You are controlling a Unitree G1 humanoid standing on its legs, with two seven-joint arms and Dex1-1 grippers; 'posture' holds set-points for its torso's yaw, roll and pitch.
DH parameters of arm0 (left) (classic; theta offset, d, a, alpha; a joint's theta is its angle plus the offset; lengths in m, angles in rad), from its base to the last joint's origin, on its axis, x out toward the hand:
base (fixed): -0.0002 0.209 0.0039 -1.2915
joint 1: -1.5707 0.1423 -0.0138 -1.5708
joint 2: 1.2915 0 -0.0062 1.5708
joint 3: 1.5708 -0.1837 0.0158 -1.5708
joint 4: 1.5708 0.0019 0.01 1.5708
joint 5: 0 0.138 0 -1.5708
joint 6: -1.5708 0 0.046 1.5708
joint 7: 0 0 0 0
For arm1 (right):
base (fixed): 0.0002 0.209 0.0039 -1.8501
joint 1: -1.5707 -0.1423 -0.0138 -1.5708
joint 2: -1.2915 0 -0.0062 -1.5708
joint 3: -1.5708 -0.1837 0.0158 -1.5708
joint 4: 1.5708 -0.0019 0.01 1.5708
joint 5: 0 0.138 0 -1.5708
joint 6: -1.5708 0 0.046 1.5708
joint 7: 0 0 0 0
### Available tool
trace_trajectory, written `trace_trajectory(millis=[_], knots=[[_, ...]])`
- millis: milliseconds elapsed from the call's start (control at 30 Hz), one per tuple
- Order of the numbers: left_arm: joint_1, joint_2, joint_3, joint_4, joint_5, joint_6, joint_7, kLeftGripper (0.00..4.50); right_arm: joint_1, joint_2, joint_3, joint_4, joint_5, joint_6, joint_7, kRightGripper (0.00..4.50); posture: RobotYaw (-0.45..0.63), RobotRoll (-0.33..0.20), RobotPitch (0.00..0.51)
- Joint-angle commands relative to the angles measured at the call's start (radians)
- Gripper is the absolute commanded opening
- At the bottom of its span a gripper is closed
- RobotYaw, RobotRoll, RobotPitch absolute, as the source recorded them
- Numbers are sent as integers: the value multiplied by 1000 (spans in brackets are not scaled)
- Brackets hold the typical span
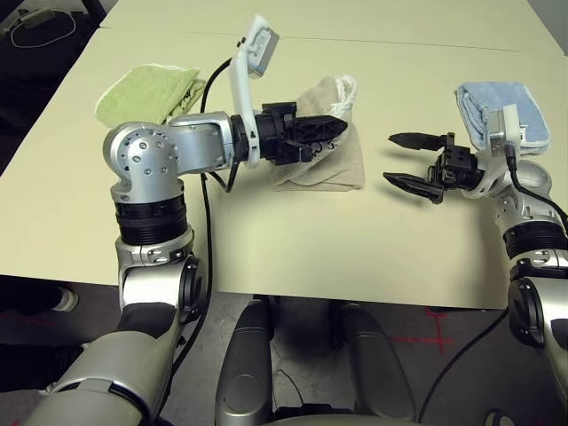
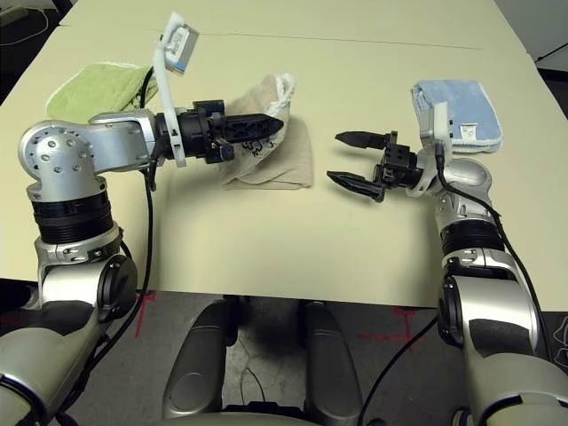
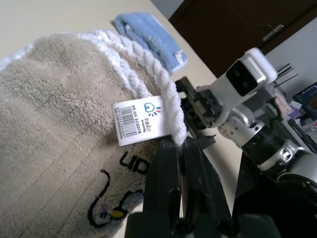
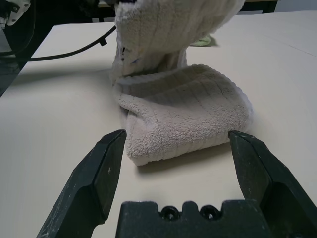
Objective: Fold the towel and set it aside.
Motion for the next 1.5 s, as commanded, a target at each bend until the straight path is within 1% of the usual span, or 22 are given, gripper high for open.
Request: trace_trajectory(millis=[33, 167, 367, 467, 500, 633, 767, 800, 833, 900, 933, 967, 1000, 1067, 1133, 1233, 1300, 1400, 1500], knots=[[27, -2, -73, 24, 46, -44, -38, 49, 18, 0, 7, -2, -10, -10, 9, 4500, 113, 0, 242], [42, -15, -139, 60, 97, -92, -57, 49, 18, 0, 8, -3, -12, -10, 9, 4500, 112, 0, 240], [48, -13, -209, 66, 130, -93, -95, 49, 20, 0, 8, -4, -16, -11, 10, 4500, 107, 0, 240], [51, -3, -235, 58, 150, -99, -116, 771, 21, 0, 9, -4, -18, -13, 8, 4500, 110, 0, 238], [52, -1, -241, 58, 158, -103, -118, 1111, 21, 0, 9, -5, -18, -13, 8, 4500, 110, 0, 238], [29, 31, -234, 33, 158, -133, -175, 2588, 18, 4, 10, -3, -18, -12, 8, 4500, 110, 0, 237], [-27, 72, -156, 22, 119, -93, -199, 4285, 12, 6, 12, -1, -20, -15, 8, 4500, 102, 0, 240], [-39, 111, -138, 4, 108, -84, -223, 4467, 10, 5, 12, 1, -20, -15, 9, 4500, 104, 0, 242], [-48, 140, -125, -8, 100, -78, -240, 4467, 9, 5, 11, 2, -20, -15, 9, 4500, 105, 0, 244], [-54, 245, -97, -52, 70, -72, -314, 4467, 5, 3, 11, 4, -20, -15, 11, 4500, 105, 0, 245], [-40, 300, -104, -73, 81, -110, -359, 4467, 3, 2, 10, 7, -20, -15, 11, 4500, 106, 0, 245], [-28, 338, -111, -87, 91, -139, -390, 4467, 1, 1, 11, 8, -20, -15, 12, 4500, 106, 0, 245], [-21, 359, -120, -92, 99, -162, -408, 4467, -1, 1, 11, 9, -20, -16, 11, 4500, 107, 0, 245], [54, 446, -147, -98, 168, -285, -476, 4467, -6, 3, 10, 14, -19, -21, 10, 4500, 107, 0, 248], [145, 496, -164, -76, 251, -458, -542, 4467, -15, 3, 7, 22, -18, -19, 6, 4500, 106, 0, 248], [243, 500, -201, -6, 365, -676, -584, 4467, -28, 3, 5, 33, -16, 5, 1, 4500, 98, 0, 249], [281, 473, -215, 62, 429, -808, -593, 4467, -35, 5, 7, 36, -17, 12, 0, 4500, 88, 0, 247], [310, 429, -226, 173, 513, -969, -586, 4467, -45, 11, 10, 38, -20, 16, -1, 4500, 76, 0, 248], [305, 401, -211, 264, 562, -1061, -564, 4467, -54, 14, 10, 38, -19, 21, -3, 4500, 61, 0, 247]])
